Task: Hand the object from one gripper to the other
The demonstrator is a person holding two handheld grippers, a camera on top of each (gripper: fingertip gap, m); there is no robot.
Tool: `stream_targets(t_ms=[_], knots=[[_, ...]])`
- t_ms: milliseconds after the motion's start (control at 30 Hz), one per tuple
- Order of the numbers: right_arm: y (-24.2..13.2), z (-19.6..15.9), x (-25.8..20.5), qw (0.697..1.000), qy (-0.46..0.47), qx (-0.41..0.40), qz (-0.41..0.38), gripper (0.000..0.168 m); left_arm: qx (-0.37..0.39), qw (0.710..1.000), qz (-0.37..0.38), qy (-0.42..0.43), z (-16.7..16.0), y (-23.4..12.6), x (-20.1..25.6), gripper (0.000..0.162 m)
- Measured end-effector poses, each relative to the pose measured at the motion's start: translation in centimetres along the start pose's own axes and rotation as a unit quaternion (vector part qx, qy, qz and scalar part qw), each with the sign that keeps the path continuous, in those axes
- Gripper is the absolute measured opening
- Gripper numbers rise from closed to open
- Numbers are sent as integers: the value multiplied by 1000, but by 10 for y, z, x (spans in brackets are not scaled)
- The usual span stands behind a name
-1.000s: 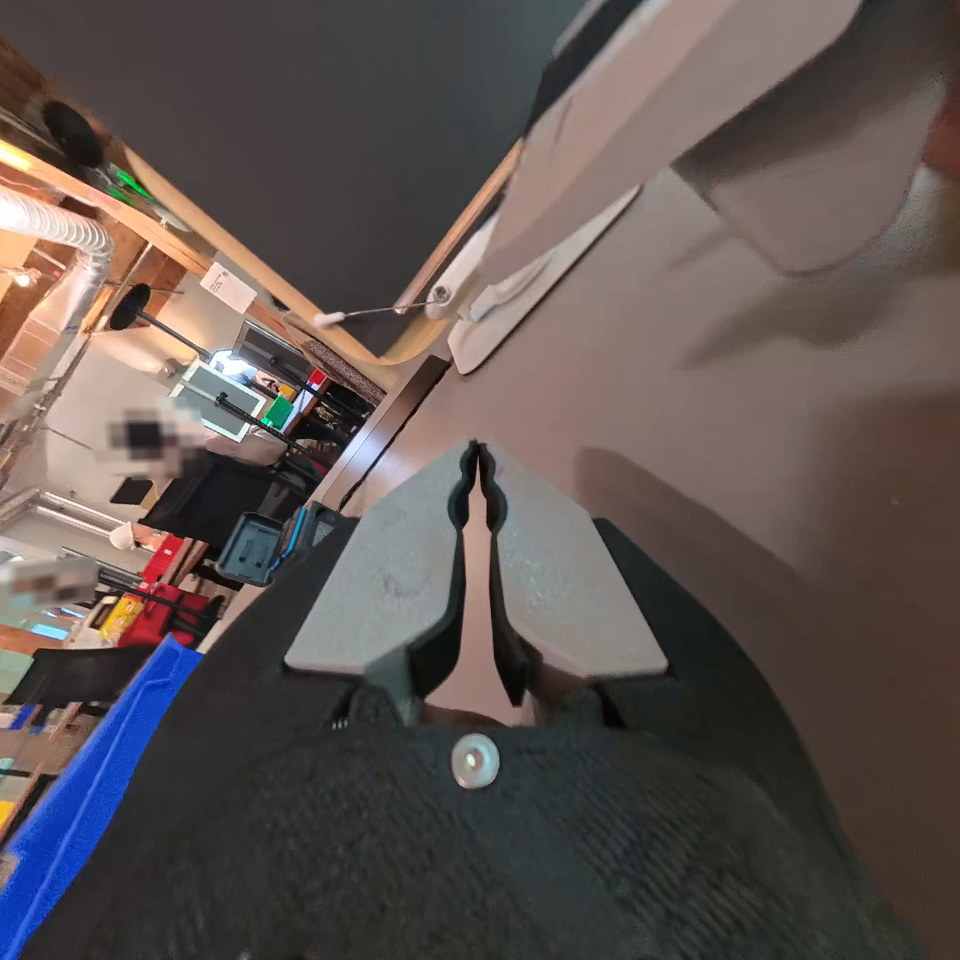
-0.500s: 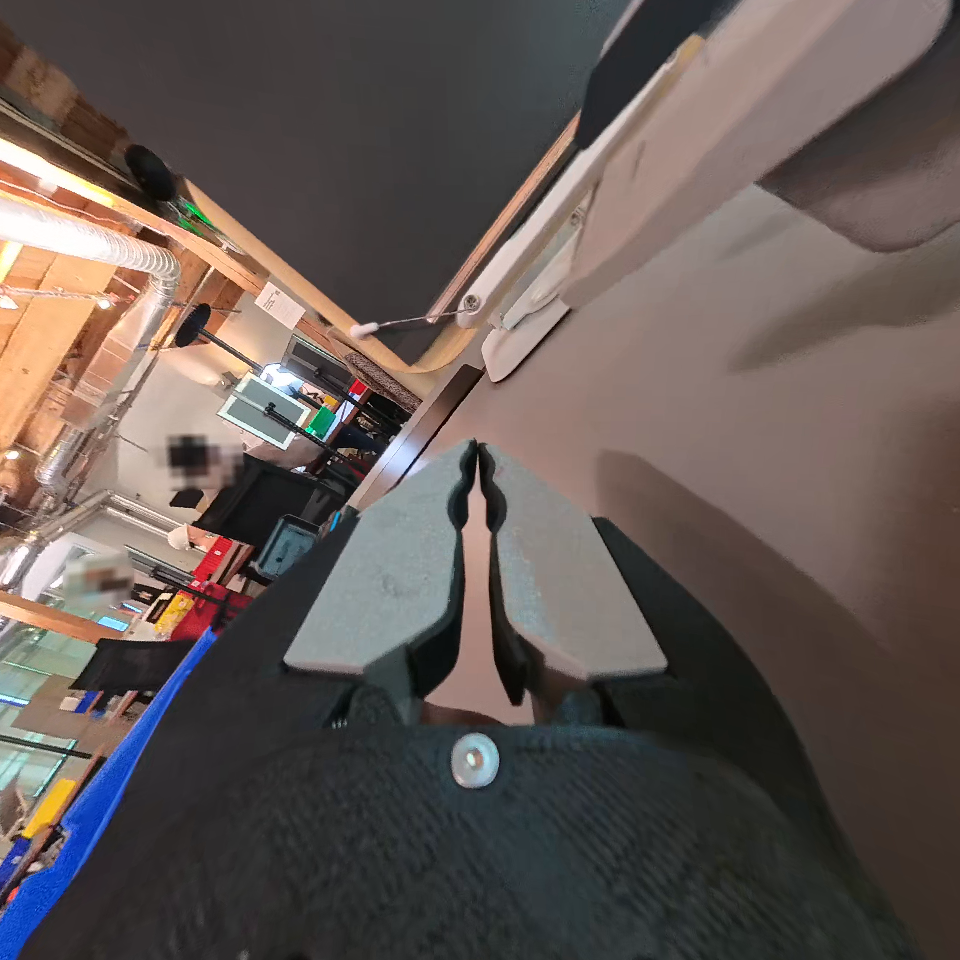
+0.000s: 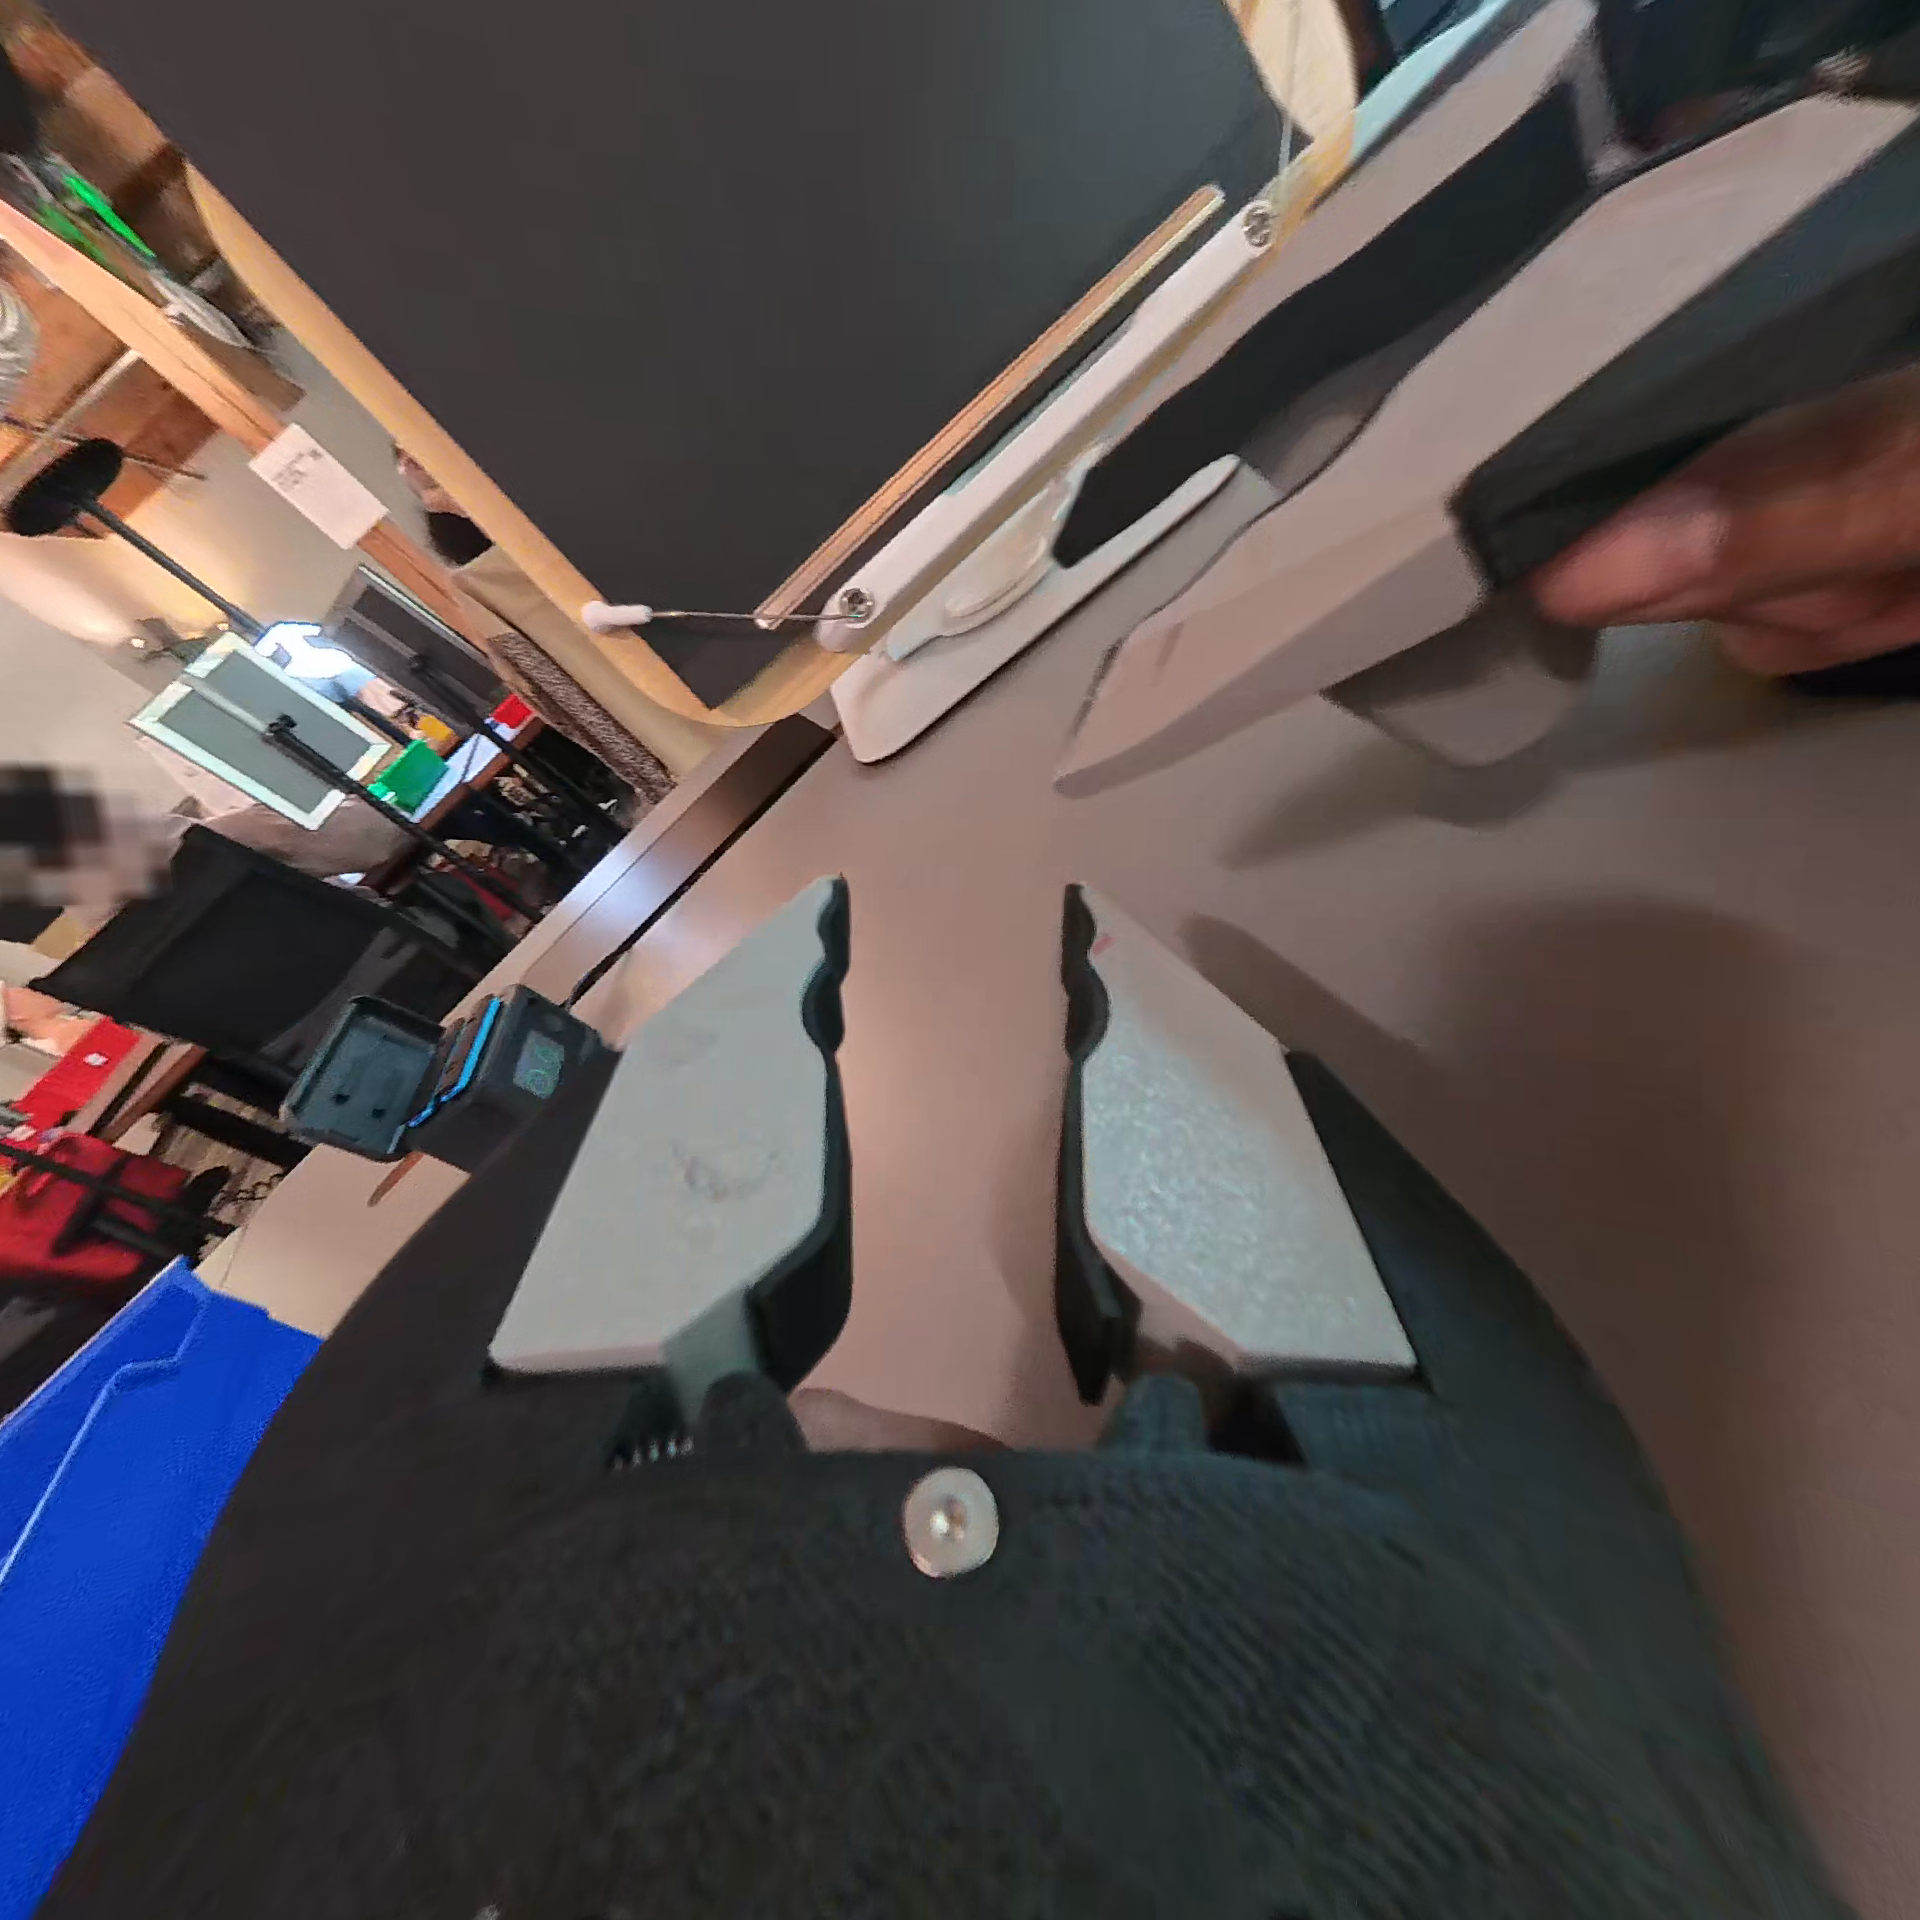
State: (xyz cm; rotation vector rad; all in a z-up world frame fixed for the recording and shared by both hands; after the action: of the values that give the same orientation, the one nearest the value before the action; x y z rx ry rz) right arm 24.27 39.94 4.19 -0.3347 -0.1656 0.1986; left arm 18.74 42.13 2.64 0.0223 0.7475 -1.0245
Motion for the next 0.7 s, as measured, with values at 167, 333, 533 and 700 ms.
stream_targets(t_ms=[167,333,533,700], knots=[[8,0,0,1000,0,-12,9,63,-3,999,-35,34,2,-9,23,38],[6,1,3,1000,10,-5,4,57,-24,984,-179,-8,2,-64,49,37],[6,0,4,1000,11,-7,-3,54,10,966,-221,-134,-4,-171,-55,39],[4,0,5,1000,14,-3,-12,52,-43,970,-133,-198,-76,-202,-207,23]])
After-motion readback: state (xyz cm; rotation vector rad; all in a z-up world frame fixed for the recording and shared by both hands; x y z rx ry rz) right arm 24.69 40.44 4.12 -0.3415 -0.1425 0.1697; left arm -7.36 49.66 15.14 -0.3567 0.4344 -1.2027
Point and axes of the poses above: each gripper's, where its closed fingertips meet, y out along the fingers, z out of its top, x = y × z across the jaws, the point moved 2 cm from there along -y, back along the fingers, and after that the axes turned 11 degrees about -x, right-handed, at the moved point
